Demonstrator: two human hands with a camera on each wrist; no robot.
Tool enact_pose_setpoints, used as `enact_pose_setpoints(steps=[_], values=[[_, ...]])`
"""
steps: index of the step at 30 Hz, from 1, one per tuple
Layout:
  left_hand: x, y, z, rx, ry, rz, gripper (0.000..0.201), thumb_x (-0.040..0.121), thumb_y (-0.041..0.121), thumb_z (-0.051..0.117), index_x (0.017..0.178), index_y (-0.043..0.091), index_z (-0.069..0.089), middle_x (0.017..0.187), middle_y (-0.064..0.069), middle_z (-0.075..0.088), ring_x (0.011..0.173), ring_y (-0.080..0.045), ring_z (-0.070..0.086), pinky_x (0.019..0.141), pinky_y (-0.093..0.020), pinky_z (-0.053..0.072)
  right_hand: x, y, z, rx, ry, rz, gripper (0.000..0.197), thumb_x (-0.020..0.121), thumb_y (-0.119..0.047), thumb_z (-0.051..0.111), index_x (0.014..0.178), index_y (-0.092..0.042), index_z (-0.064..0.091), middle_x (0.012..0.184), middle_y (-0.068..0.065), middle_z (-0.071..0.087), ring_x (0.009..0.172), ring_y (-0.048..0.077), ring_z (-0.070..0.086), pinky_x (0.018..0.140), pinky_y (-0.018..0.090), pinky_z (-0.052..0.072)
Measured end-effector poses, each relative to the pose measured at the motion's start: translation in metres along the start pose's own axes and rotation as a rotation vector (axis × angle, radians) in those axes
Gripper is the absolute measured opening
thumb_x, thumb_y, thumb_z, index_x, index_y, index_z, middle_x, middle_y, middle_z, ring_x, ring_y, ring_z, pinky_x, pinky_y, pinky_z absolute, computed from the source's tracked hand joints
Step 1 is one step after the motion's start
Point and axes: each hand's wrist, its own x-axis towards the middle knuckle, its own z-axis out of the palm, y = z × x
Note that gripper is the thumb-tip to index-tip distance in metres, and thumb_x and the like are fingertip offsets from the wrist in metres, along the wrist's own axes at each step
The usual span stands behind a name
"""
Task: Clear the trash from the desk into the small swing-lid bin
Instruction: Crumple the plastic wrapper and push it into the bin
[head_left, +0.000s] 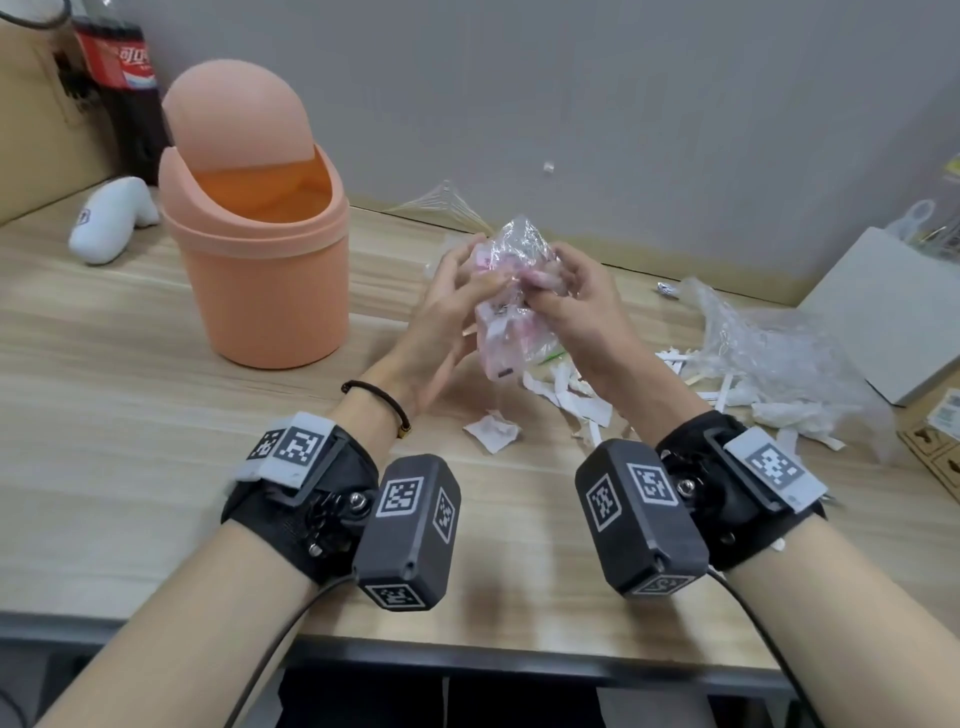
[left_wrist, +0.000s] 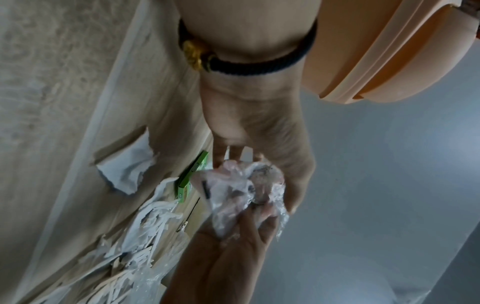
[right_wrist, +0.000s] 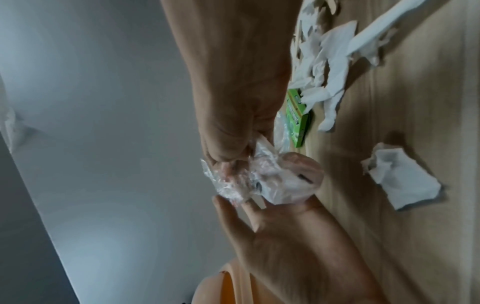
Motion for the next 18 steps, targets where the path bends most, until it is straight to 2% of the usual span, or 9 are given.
enact_pose_setpoints(steps=[2,5,6,9,11,13,15,16,18], values=[[-0.001,0.0,0.002,0.042,-0.022,-0.005,0.046,0.091,0.032,0.064,0.133,0.024,0.047,0.128,-0.004,0.063,0.113,-0.022,0.064,0.078,-0.036,0.054,0.002,-0.005,0.002,-0.045,-0.005,-0.038,0.025,0.089,0.011,0.054,0.094,-0.011,0.067,0.089,0.009,0.067,0.08,0.018,0.065,0.076,0.036,0.053],[-0.004,0.003,0.002,0.045,0.012,0.06,0.035,0.093,0.022,0.064,0.125,0.031,0.053,0.115,-0.003,0.068,0.105,-0.02,0.065,0.066,-0.032,0.053,0.003,-0.01,0.006,-0.124,-0.007,-0.066,0.027,0.086,0.012,0.055,0.08,-0.012,0.068,0.072,-0.004,0.067,0.065,0.006,0.062,0.063,0.021,0.051],[-0.004,0.004,0.001,0.048,0.029,0.085,0.033,0.092,0.017,0.064,0.119,0.034,0.055,0.109,-0.002,0.068,0.102,-0.019,0.065,0.065,-0.03,0.053,0.002,-0.01,0.007,-0.128,-0.01,-0.059,0.027,0.085,0.011,0.056,0.076,-0.012,0.067,0.068,-0.005,0.066,0.063,0.006,0.061,0.061,0.02,0.049],[-0.003,0.004,-0.002,0.084,0.044,0.149,0.029,0.092,0.007,0.063,0.112,0.028,0.058,0.104,-0.003,0.065,0.095,-0.018,0.065,0.066,-0.03,0.054,0.002,-0.007,0.005,-0.024,-0.049,0.006,0.023,0.073,-0.001,0.048,0.074,-0.012,0.068,0.074,0.005,0.067,0.074,0.02,0.061,0.073,0.031,0.047],[-0.002,0.003,-0.003,0.097,0.072,0.174,0.028,0.089,0.004,0.064,0.103,0.029,0.063,0.106,-0.005,0.064,0.096,-0.022,0.065,0.072,-0.037,0.053,0.0,-0.006,0.002,0.083,-0.067,0.066,0.027,0.073,-0.017,0.044,0.081,-0.011,0.07,0.083,0.009,0.068,0.083,0.023,0.06,0.078,0.034,0.045],[0.001,0.002,-0.004,0.125,0.144,0.198,0.037,0.084,-0.007,0.06,0.084,0.029,0.066,0.103,-0.002,0.067,0.094,-0.026,0.066,0.072,-0.041,0.053,-0.001,-0.004,0.001,0.101,-0.021,0.096,0.031,0.085,-0.033,0.047,0.1,-0.012,0.064,0.097,0.003,0.065,0.089,0.019,0.06,0.082,0.033,0.045],[0.003,0.0,-0.006,0.134,0.202,0.202,0.05,0.078,-0.019,0.051,0.065,0.027,0.065,0.09,-0.001,0.07,0.077,-0.022,0.066,0.062,-0.032,0.051,-0.001,0.001,0.002,0.096,-0.015,0.164,0.04,0.095,-0.045,0.052,0.122,-0.016,0.048,0.109,-0.001,0.061,0.095,0.016,0.062,0.085,0.036,0.05],[0.003,0.0,-0.006,0.145,0.206,0.205,0.053,0.076,-0.022,0.049,0.059,0.026,0.063,0.084,-0.001,0.07,0.069,-0.018,0.065,0.058,-0.029,0.05,-0.001,0.003,0.003,0.081,-0.059,0.206,0.047,0.095,-0.047,0.053,0.13,-0.018,0.042,0.112,-0.002,0.061,0.097,0.017,0.064,0.085,0.037,0.052],[0.004,-0.002,-0.006,0.182,0.205,0.21,0.055,0.073,-0.024,0.048,0.053,0.025,0.06,0.083,-0.002,0.071,0.065,-0.015,0.066,0.057,-0.026,0.049,-0.003,0.004,0.006,0.035,-0.167,0.241,0.056,0.092,-0.047,0.059,0.138,-0.02,0.041,0.11,-0.001,0.066,0.095,0.019,0.069,0.086,0.037,0.056]])
